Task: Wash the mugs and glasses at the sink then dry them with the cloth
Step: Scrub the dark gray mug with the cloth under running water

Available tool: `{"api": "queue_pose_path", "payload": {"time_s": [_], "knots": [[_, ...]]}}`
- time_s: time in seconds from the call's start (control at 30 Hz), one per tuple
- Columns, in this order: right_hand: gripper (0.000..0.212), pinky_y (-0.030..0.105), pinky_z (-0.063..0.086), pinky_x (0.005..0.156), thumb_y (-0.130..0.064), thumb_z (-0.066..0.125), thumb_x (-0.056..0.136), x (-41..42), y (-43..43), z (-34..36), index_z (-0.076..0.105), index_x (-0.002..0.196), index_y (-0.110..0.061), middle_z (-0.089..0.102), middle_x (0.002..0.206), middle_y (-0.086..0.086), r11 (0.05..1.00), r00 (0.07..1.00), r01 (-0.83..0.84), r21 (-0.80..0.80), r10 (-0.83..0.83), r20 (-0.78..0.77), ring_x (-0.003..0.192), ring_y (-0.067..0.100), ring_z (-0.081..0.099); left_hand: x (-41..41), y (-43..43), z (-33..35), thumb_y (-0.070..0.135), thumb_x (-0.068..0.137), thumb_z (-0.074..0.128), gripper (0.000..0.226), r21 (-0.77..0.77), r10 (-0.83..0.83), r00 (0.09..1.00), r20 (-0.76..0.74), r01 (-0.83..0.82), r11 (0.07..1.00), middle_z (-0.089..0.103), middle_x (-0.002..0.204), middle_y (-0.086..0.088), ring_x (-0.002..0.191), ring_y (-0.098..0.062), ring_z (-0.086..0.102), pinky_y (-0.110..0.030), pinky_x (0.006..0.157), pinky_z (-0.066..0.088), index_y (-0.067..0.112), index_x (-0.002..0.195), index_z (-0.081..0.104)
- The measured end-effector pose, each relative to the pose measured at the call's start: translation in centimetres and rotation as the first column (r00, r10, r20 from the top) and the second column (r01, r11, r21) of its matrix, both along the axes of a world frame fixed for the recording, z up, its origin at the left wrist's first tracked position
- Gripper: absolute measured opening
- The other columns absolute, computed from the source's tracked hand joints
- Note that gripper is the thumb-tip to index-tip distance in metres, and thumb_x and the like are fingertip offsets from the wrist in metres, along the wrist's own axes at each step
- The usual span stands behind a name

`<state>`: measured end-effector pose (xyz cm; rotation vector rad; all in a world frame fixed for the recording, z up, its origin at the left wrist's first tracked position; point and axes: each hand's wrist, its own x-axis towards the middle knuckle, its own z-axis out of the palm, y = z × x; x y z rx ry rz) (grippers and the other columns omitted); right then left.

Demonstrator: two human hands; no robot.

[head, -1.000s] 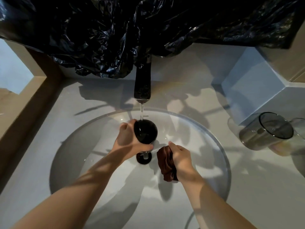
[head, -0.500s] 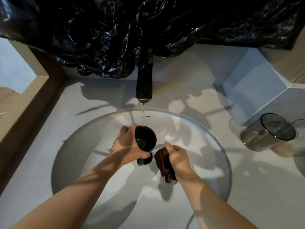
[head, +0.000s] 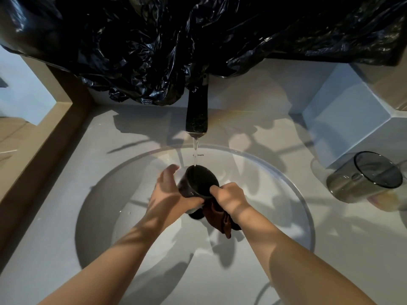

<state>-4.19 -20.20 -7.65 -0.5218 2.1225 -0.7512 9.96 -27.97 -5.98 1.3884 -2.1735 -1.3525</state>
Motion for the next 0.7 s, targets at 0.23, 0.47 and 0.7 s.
{"api": "queue_pose_path", "payload": {"time_s": [0.23,0.47,0.7], "knots": [[0.031,0.028,0.038,0.056,-0.028,0.058,0.086,0.0,0.5,-0.8,0.052,0.062,-0.010,0.054,0.064,0.007,0.990,0.981,0.137,-0.028,-0.131,0.144,0.063,0.024,0.051,1.1,0.5,-0.7,0.032,0.095,0.052,0.033,-0.209,-0.258,0.959,0.118,0.277,0.938,0.046,0.073,0.009,0.074,-0.018,0.045,-0.027,0.066,0.033,0.026,0.064,0.046],[0.045,0.032,0.043,0.076,-0.045,0.055,0.091,-0.8,2.4,-1.2,0.055,0.066,-0.008,0.059,0.070,0.010,0.907,0.869,0.417,-0.064,-0.377,0.321,0.071,0.027,0.056,-0.2,-0.8,0.8,0.034,0.101,0.040,0.033,0.383,0.016,0.996,0.087,-0.048,0.922,0.052,0.067,-0.010,0.048,-0.023,0.062,-0.039,0.060,0.060,0.010,0.084,0.054],[0.057,0.040,0.048,0.076,-0.069,0.043,0.069,-1.5,3.2,-2.5,0.059,0.062,-0.015,0.061,0.071,0.011,0.798,0.744,0.602,-0.037,-0.543,0.390,0.073,0.032,0.059,0.6,-1.4,1.2,0.034,0.101,0.037,0.029,-0.044,-0.280,0.844,0.458,0.335,0.941,0.061,0.086,-0.007,0.076,-0.021,0.058,-0.033,0.072,0.048,0.018,0.087,0.056]]}}
